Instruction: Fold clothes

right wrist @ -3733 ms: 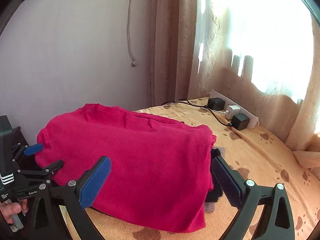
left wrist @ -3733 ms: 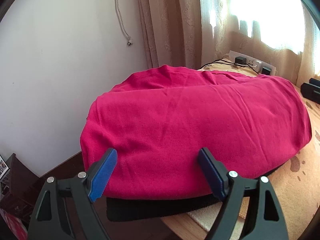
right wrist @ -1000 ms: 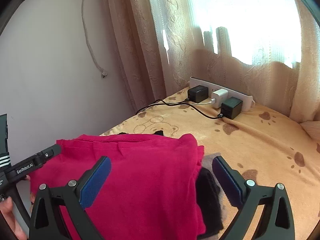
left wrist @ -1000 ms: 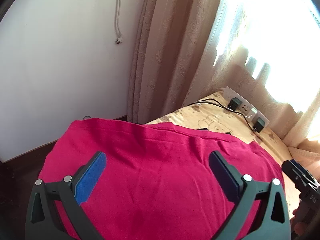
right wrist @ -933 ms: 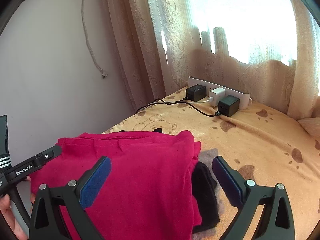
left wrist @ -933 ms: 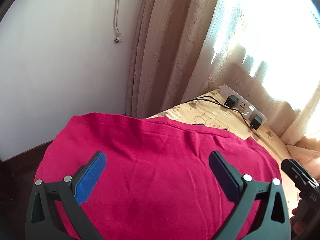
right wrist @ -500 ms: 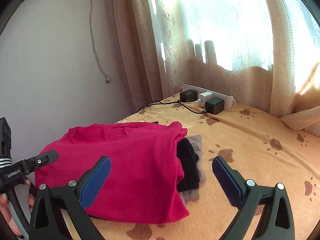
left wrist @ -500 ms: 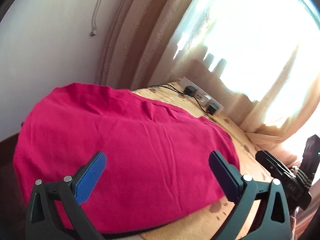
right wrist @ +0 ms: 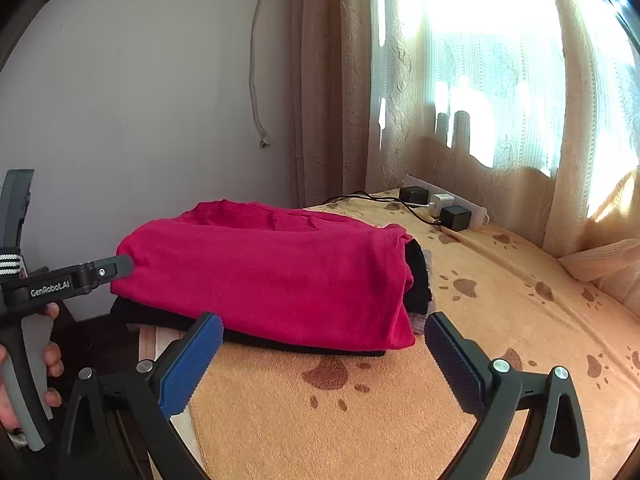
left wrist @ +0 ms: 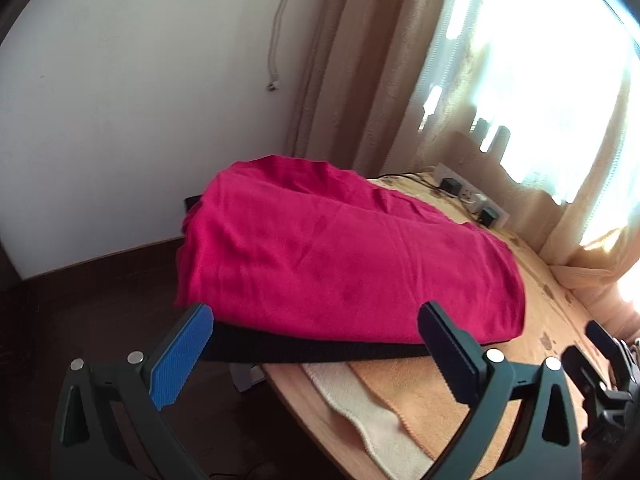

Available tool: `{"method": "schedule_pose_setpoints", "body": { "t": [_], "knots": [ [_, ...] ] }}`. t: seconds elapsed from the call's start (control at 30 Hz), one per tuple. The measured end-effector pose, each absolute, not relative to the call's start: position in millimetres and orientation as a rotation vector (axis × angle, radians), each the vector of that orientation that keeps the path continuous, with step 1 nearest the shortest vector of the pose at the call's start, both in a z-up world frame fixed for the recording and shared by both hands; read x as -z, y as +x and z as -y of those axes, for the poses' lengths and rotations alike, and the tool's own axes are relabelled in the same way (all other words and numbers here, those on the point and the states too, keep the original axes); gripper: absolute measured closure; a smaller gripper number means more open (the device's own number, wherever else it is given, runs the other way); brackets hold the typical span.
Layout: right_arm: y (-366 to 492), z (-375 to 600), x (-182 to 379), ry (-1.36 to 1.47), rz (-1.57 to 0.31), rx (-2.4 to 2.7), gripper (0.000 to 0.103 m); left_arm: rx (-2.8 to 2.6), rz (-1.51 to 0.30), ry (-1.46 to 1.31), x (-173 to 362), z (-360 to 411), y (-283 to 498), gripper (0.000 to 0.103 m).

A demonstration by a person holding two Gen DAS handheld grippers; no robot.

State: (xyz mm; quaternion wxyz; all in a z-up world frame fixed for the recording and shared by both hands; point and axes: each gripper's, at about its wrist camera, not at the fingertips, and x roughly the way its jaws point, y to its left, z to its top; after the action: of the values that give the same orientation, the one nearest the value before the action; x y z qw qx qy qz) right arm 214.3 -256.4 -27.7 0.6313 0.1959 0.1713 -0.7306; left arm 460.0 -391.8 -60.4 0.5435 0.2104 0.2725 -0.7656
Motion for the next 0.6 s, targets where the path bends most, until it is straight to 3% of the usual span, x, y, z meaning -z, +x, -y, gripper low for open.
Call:
{"method": "schedule_pose_setpoints", "body": {
  "t": [0.13, 0.4, 0.6],
  "knots": [
    [225.3, 238.2, 32.1, 0.469, -0.363, 1.652, 0.000, 1.835, -0.477, 0.453, 62.6, 364.2, 464.8, 0.000],
    [245.5, 200.0, 43.5, 0.492, -0.310, 1.657, 0.000, 1.959, -0.510, 0.526, 72.4, 333.6, 459.0, 0.000],
    [242.6, 182.0, 19.2, 0.502, -0.252, 1.675, 0.000, 1.602, -0.131, 0.448, 35.9, 298.9, 457.5, 0.000]
  ]
}}
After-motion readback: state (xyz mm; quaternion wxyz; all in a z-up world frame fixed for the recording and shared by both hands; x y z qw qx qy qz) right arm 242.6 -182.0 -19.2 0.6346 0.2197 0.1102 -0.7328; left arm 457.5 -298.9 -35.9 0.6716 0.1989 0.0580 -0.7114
